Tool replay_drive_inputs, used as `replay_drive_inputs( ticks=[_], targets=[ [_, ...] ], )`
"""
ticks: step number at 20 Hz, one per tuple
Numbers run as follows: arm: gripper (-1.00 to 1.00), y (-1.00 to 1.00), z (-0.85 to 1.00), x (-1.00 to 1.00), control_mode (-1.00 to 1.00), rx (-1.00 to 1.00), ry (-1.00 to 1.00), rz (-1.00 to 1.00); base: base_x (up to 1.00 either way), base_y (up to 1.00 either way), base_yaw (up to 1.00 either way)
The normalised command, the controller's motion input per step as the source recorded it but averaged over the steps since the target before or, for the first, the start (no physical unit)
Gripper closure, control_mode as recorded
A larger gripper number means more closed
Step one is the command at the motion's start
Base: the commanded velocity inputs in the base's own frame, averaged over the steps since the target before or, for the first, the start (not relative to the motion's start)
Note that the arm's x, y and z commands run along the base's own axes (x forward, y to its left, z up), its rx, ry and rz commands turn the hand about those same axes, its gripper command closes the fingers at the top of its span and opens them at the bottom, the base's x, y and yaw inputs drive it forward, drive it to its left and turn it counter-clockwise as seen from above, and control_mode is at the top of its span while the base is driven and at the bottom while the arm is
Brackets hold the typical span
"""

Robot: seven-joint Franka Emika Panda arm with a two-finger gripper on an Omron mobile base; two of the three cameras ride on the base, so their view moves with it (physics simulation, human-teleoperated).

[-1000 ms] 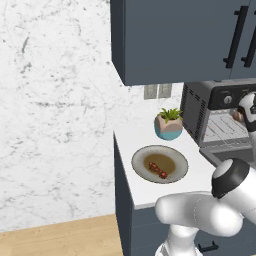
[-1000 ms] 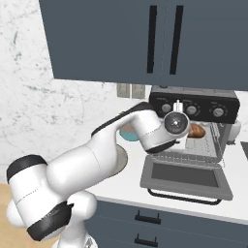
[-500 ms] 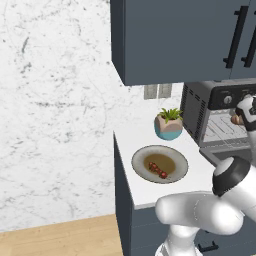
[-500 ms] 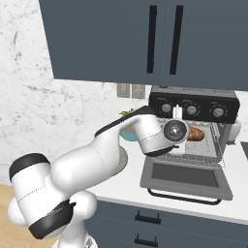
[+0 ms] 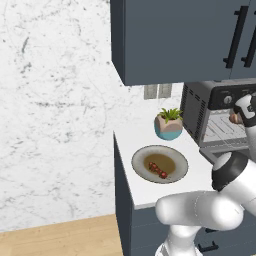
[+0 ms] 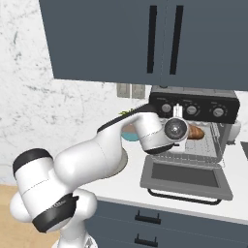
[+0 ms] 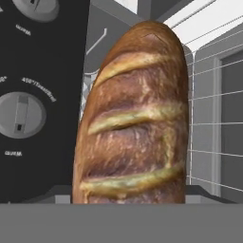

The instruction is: Pick up the kebab skewer and baguette bread, and place them inside the toaster oven. Close the toaster oven door and start by setting the timer.

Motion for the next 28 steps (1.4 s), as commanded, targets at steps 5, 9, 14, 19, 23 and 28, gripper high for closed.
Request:
replay_drive_inputs(
  ticks=[5,9,14,19,23,28],
  targets=[
    [1.0,0.0,0.0,0.01,-1.0,0.0,0.0,0.0,0.0,0.0,0.0],
    [1.0,0.0,-0.03,0.0,-1.0,0.0,0.0,0.0,0.0,0.0,0.0],
    [1.0,0.0,0.0,0.0,-1.0,0.0,0.01,0.0,0.0,0.0,0.0],
    [1.0,0.01,0.0,0.03,-1.0,0.0,0.04,0.0,0.0,0.0,0.0],
    [1.0,0.06,0.0,0.16,-1.0,0.0,0.09,0.0,0.0,0.0,0.0],
    [1.0,0.02,0.0,0.15,-1.0,0.0,0.08,0.0,0.0,0.0,0.0]
  ],
)
